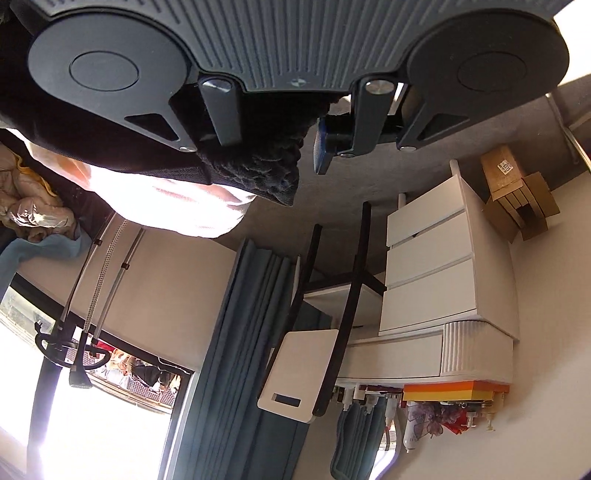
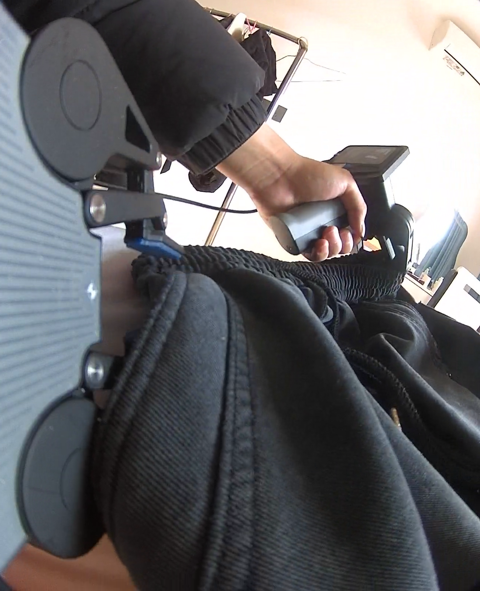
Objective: Fold clothes
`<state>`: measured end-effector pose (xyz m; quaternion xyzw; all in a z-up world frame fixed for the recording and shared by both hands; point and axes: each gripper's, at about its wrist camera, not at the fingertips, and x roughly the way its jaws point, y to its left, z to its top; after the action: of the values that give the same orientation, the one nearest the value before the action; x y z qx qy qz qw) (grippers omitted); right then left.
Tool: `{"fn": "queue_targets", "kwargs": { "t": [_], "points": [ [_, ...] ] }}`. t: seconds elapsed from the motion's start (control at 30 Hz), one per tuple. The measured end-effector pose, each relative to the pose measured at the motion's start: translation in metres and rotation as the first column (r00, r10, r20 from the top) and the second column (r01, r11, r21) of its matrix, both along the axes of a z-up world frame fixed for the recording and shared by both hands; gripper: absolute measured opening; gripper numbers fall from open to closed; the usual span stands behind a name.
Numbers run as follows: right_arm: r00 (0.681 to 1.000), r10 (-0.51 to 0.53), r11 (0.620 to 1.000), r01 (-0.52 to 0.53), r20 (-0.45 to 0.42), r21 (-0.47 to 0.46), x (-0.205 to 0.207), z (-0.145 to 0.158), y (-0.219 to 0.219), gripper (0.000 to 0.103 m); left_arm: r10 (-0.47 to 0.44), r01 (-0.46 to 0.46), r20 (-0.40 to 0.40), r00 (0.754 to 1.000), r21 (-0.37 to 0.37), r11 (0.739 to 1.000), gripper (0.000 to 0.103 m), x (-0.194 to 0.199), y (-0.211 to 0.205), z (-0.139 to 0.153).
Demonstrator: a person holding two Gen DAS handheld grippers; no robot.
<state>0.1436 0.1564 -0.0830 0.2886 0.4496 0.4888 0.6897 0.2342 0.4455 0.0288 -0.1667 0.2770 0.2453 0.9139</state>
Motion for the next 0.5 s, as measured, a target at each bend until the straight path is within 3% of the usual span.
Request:
{"fn": "queue_targets", "kwargs": {
  "t": [0.07,0.13,0.33,0.5],
  "points": [
    [0.999,-0.004,0.999,0.005,0.032,-0.034,-0.011,0.015,-0.010,0.063,0.027,-0.026,-0.029,0.999,0.037,0.999,0.072,-0.013,-0.003,0.010],
    [0.997,-0.017,0.997,0.023,0.074,-0.079,-0.021,0.032,-0.024,0.075,0.011,-0.008,-0.034,0.999,0.076,0.997,0.075,-0.030,-0.010,0.024],
    [0.964,-0.079,0.960,0.142,0.253,-0.240,-0.063,0.069,-0.095,0.077,-0.035,0.038,-0.022,0.999,0.163,0.986,0.078,-0.087,-0.047,0.073],
    [0.911,-0.134,0.900,0.277,0.391,-0.337,-0.103,0.073,-0.164,0.077,-0.172,0.168,0.014,0.985,0.147,0.975,0.078,-0.125,-0.123,0.087]
  ]
}}
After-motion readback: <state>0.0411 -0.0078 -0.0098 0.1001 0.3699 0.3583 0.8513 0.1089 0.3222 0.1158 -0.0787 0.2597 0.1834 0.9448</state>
